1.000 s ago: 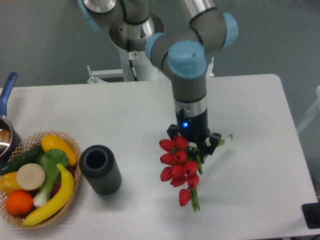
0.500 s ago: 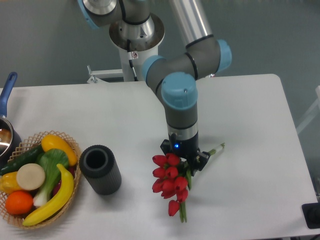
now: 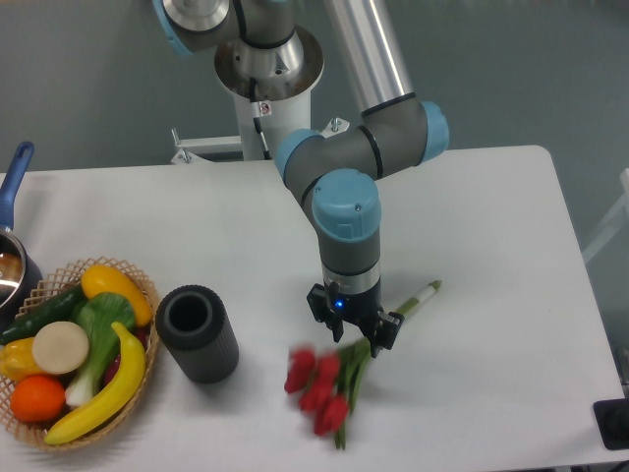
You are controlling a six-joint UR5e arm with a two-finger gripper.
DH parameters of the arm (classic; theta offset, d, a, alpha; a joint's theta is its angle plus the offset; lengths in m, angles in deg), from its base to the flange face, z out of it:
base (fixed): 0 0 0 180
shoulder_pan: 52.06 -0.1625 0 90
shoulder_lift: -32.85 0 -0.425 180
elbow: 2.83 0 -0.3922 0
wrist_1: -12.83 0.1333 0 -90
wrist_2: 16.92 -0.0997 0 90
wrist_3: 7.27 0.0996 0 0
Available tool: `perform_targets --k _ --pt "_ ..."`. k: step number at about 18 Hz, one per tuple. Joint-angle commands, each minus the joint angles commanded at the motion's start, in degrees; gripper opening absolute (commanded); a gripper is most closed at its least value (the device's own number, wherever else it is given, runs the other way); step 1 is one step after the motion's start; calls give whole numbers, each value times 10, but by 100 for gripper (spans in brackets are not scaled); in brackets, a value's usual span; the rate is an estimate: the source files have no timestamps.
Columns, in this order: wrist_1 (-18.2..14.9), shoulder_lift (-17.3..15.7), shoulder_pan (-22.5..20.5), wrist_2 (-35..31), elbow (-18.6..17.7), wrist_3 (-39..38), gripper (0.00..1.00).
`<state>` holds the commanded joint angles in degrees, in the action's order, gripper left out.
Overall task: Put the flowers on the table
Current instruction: 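Open the gripper to release the tulips onto the table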
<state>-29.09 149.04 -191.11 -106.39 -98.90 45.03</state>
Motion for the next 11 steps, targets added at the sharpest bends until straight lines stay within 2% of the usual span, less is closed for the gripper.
perform_targets --k 4,9,11 --pt "-1 -10 0 0 3 9 99" --pt "-7 -41 -14 1 31 39 100" --pt "-13 -64 -30 -1 30 82 100"
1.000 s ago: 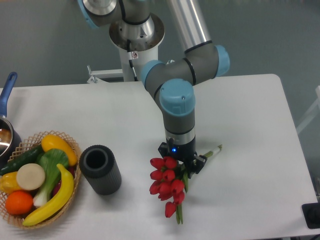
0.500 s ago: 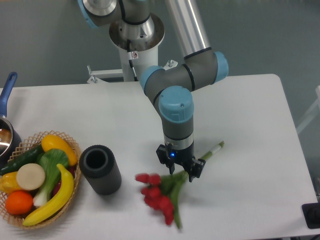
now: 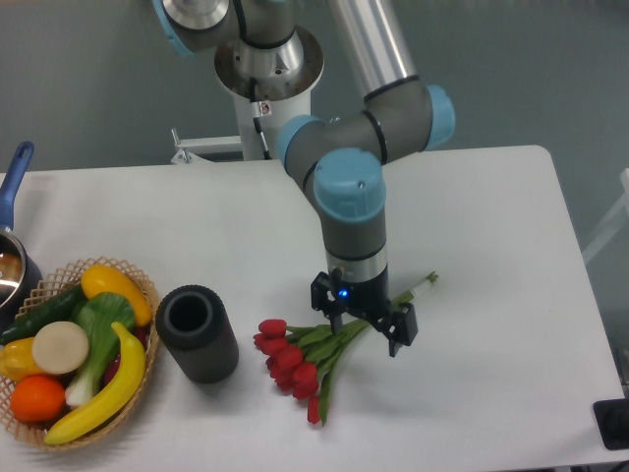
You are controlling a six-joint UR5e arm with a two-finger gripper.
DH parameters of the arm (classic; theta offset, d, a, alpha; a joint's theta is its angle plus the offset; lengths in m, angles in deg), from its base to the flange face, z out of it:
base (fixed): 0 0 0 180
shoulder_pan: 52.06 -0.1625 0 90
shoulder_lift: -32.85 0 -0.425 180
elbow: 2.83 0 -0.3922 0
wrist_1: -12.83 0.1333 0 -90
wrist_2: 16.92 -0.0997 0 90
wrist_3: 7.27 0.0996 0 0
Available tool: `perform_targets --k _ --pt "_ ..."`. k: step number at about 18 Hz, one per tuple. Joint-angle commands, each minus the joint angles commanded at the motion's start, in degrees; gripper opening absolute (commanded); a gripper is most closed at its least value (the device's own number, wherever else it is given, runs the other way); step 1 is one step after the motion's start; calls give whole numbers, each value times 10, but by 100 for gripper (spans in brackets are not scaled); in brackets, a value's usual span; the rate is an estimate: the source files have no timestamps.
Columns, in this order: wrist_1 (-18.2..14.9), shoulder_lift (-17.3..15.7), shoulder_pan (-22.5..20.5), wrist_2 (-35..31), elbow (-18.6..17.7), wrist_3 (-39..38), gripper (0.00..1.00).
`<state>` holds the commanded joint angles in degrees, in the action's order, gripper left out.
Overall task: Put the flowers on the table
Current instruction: 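Open the gripper to release the tulips onto the table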
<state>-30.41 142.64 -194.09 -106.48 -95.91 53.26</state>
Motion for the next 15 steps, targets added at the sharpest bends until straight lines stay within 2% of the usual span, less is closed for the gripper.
perform_targets --k 2,5,7,12,15 --pt "-27 -19 -16 0 -4 75 100" --pt "-103 -61 -48 3 -4 154 100" --pt "-140 -78 -54 3 2 192 100" --pt "-189 -116 -95 6 -2 252 100" --pt "-190 -123 -101 11 0 272 100"
